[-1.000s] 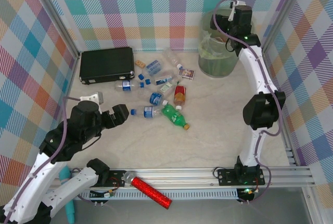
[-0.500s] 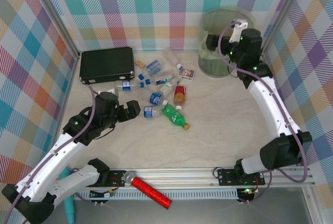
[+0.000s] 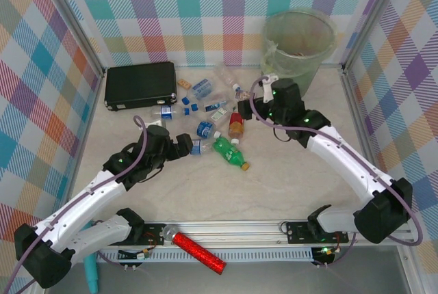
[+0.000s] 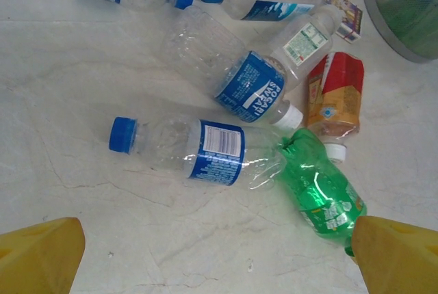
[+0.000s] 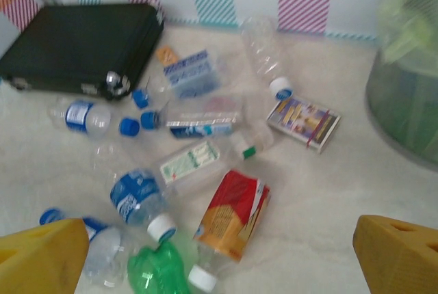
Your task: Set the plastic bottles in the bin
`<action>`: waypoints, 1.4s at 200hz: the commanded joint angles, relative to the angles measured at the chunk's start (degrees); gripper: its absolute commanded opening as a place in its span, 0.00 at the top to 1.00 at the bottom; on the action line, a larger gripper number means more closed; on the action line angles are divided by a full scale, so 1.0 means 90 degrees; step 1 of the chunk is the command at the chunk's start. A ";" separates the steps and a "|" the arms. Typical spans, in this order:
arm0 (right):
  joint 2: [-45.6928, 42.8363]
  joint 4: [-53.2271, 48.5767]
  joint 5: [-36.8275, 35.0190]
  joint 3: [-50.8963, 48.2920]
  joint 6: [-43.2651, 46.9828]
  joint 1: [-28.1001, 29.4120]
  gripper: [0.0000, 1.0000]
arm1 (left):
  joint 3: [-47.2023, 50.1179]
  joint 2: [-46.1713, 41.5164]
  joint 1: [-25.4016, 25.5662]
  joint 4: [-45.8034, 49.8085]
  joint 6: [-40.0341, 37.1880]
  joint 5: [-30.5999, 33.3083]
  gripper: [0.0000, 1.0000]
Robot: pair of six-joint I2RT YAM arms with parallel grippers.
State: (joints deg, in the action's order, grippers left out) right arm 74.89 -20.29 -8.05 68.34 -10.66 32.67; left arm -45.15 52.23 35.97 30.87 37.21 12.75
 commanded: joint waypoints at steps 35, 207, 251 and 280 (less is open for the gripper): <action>0.0822 -0.1172 -0.0187 0.0272 0.0345 0.0648 0.01 | 0.0470 -0.0222 0.0076 -0.0217 0.0164 0.0226 0.00; 0.4306 -0.3807 0.0961 0.3112 0.0878 0.1131 0.30 | 0.0697 -0.0829 0.0085 0.0314 0.0005 0.0581 0.00; 0.4955 -0.4178 0.0911 0.3780 0.0945 0.1231 0.35 | 0.0777 -0.1003 0.0084 0.0399 0.0008 0.0629 0.00; 0.5321 -0.4442 0.0821 0.4078 0.0989 0.1263 0.35 | 0.0800 -0.1074 0.0086 0.0455 0.0001 0.0645 0.00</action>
State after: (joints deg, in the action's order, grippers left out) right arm 120.29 -55.70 0.25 102.41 -3.03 43.31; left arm -38.61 43.64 36.36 33.26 37.89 17.28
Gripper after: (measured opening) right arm 0.651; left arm 0.995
